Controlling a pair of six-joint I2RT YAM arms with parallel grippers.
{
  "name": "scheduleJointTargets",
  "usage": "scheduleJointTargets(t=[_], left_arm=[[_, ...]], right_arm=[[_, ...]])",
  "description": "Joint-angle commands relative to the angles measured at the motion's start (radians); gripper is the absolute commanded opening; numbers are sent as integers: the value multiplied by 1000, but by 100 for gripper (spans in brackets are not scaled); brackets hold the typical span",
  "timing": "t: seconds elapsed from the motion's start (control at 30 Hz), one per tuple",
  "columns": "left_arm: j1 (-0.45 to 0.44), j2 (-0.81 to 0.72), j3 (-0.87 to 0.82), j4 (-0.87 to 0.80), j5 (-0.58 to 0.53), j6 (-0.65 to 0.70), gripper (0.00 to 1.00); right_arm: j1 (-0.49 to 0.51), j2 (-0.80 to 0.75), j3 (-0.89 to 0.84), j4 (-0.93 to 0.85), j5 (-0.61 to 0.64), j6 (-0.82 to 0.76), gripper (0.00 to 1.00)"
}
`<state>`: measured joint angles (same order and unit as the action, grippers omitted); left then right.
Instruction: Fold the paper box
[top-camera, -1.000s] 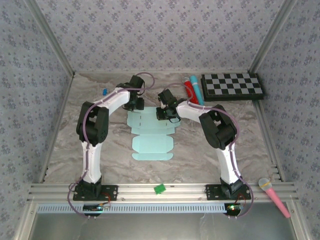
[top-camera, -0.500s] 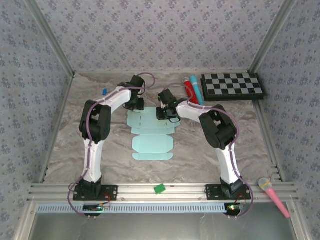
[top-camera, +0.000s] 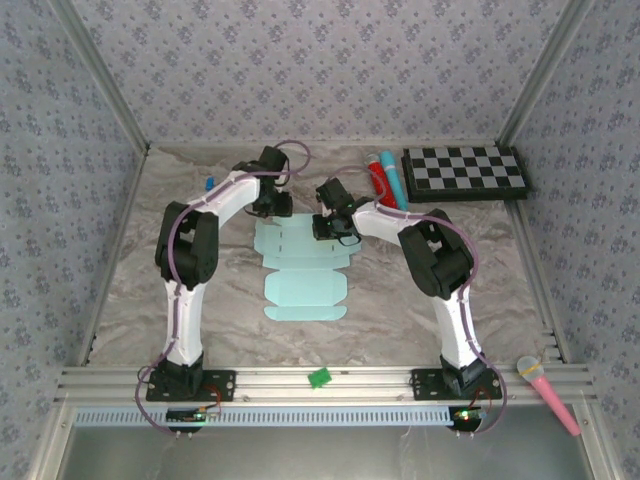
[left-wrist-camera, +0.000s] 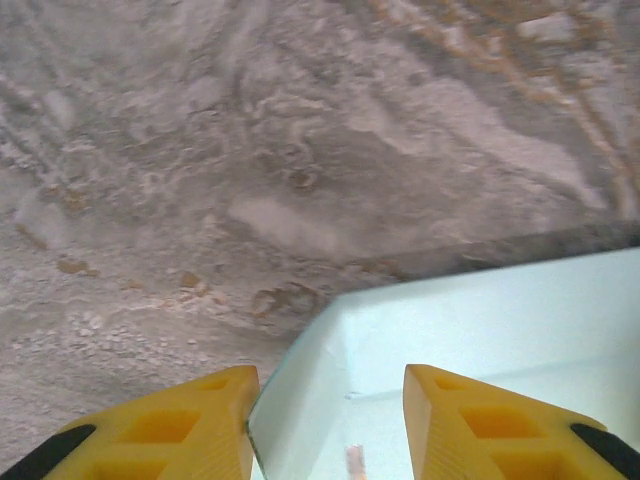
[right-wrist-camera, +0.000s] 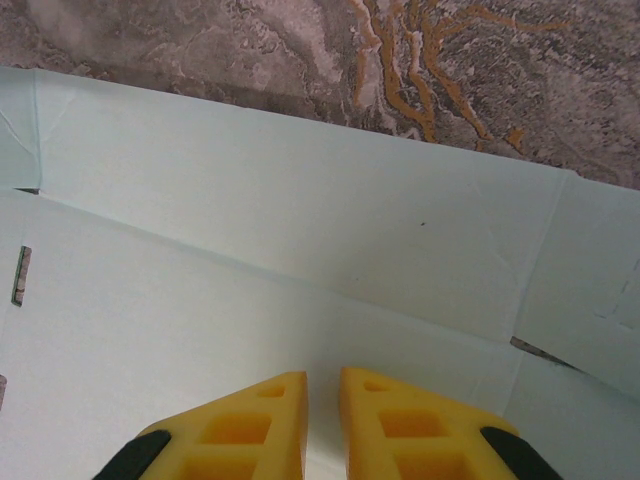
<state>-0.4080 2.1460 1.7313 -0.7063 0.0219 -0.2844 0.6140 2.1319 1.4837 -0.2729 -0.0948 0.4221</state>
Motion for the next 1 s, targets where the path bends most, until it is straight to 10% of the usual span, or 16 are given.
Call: scheduleJointTargets(t=[0.0,0.63,0.97], left_arm=[[-6,-34,24,-3,100,15,43],[-14,27,28,48,238,-13,42],[-16,-186,-74,69,141,-40,47]], right_arm=[[3,14,-16,-29,-16,12,18],[0,7,-31,-16,-25,18,19],[-11,-12,-49,-9,-25,17,19]])
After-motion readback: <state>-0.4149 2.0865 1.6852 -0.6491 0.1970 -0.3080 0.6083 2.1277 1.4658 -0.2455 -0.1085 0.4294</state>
